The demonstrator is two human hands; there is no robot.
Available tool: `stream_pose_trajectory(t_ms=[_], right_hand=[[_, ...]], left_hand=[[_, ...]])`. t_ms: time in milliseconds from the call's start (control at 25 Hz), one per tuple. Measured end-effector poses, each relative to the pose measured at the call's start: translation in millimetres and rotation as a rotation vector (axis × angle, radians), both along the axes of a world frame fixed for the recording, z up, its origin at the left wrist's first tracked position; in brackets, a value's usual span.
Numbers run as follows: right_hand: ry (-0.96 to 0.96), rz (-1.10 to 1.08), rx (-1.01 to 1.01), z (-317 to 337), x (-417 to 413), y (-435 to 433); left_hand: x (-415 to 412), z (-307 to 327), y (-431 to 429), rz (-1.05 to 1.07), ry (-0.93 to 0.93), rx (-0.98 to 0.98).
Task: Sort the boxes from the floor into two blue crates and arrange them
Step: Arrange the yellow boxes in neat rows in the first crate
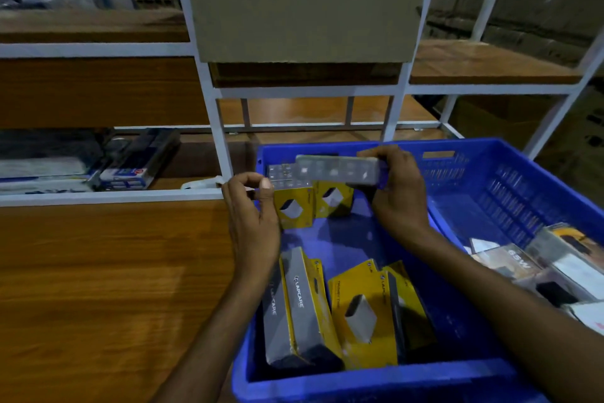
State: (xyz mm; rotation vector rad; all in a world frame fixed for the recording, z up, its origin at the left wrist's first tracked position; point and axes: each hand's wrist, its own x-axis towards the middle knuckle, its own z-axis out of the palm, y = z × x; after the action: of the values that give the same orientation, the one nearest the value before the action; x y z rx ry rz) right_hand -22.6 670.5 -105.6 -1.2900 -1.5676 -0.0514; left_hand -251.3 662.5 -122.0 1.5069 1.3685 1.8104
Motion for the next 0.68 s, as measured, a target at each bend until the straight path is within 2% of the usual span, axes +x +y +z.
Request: stream_pose_trajectory(t_ms=[80, 160, 360, 480, 680], right_hand=[[0.316, 0.15, -0.29, -9.0, 9.4, 17.6], [0.467, 0.168, -0.514, -23.5, 18.3, 37.9], [0.364, -0.1, -0.978, -48.9, 24.7, 80.9], [0.491, -0.1, -1.104, -54.3, 29.2, 93.1], [0.622, -0.08, -1.096, -79.9, 22.3, 105.0]], left_hand=[[-0.7, -0.8, 2.7, -0.038, -0.024, -0.08], [1.3, -2.2, 4.5, -0.087, 0.016, -0.14], [2.9, -14.0, 13.1, -0.202, 0.175, -0.169], [2.1, -17.0, 15.9, -0.201, 0.193, -0.161], [0.8, -18.0, 15.5, -0.208, 0.184, -0.159]])
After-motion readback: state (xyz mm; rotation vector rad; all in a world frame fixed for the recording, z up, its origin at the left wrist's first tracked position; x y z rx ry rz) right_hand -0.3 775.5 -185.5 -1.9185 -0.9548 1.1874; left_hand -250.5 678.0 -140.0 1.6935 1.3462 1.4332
